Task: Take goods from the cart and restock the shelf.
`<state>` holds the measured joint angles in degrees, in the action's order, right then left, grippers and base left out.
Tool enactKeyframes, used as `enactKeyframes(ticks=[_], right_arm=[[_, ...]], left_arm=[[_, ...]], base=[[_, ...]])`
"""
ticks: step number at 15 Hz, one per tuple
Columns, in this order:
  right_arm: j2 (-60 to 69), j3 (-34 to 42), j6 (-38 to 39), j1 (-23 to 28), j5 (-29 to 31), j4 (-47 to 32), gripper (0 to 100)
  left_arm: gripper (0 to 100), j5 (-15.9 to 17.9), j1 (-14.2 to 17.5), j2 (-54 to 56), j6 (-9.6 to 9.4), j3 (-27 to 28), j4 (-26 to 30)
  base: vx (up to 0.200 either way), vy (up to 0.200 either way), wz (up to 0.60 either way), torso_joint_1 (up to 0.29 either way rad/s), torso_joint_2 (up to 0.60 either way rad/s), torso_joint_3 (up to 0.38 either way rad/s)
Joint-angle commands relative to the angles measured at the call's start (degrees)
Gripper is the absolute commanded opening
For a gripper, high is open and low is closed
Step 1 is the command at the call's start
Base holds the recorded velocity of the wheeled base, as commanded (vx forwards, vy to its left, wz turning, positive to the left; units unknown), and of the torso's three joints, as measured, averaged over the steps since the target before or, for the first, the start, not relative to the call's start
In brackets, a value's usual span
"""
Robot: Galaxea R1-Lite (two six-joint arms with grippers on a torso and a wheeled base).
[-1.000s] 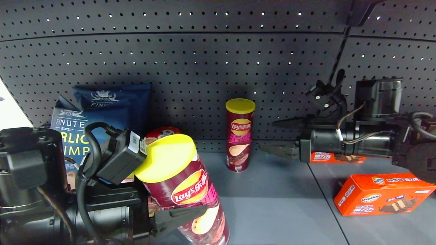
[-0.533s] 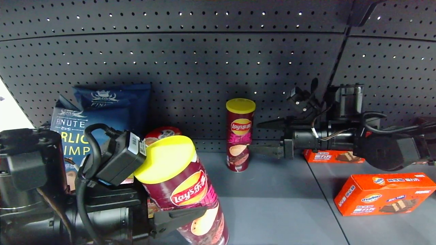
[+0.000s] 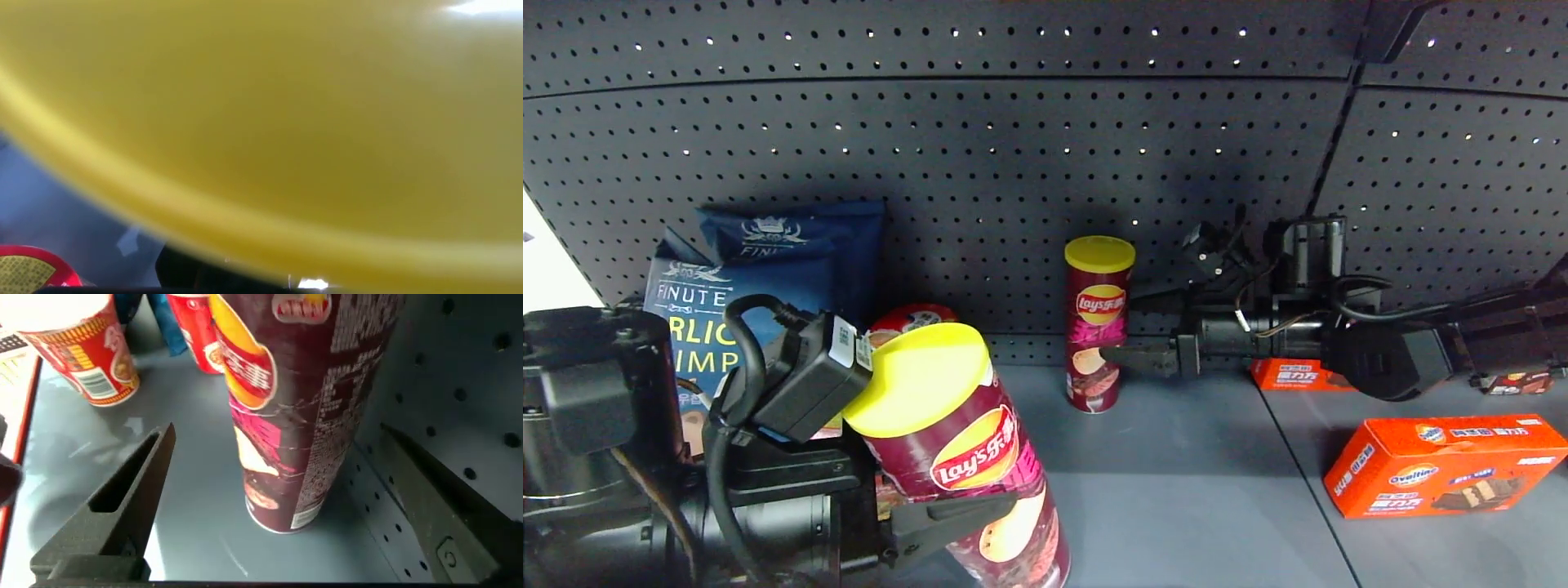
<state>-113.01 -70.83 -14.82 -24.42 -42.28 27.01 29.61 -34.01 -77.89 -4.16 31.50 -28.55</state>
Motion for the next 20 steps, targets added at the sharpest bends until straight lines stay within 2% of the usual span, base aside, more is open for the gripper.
enactKeyframes(ticks=[1, 16, 17, 20], right_arm=[[-2.2, -1.2, 0.0, -0.3, -0.1, 0.1, 100], [-12.1, -8.3, 0.1, -2.2, -0.1, 1.8, 100], [-12.2, -8.4, 0.1, -2.5, 0.5, 2.0, 0], [-11.9, -7.9, 0.1, -2.6, 0.7, 2.0, 0]], left_arm=[[0, 0.0, 0.1, -0.1, -0.06, 0.1, 0.0], [0, 0.0, 1.0, -0.1, -0.06, 0.0, 0.0], [0, -0.1, 1.0, -0.1, -0.06, 0.0, 0.0], [0, 0.0, 1.0, -0.1, -0.06, -0.1, -0.1]], base=[[0.000, 0.000, 0.00, 0.000, 0.00, 0.000], [0.000, 0.000, 0.00, 0.000, 0.00, 0.000], [0.000, 0.000, 0.00, 0.000, 0.00, 0.000], [0.000, 0.000, 0.00, 0.000, 0.00, 0.000]])
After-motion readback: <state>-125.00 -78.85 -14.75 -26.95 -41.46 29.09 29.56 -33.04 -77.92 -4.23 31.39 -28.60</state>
